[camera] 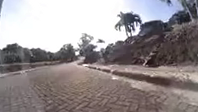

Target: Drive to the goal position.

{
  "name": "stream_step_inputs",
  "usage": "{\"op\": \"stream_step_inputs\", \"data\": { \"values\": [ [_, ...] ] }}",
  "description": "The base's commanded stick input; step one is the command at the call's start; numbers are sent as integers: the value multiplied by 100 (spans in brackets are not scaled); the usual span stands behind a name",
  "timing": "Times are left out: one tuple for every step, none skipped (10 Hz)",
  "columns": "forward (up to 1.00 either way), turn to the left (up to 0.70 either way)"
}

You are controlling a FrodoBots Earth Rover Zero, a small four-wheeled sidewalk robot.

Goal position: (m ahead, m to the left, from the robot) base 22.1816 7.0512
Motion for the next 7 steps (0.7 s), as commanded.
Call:
{"op": "stream_step_inputs", "data": {
  "values": [
    [100, 0],
    [100, 0],
    [100, 0],
    [100, 0],
    [100, 0],
    [100, 0],
    [100, 21]
  ]
}}
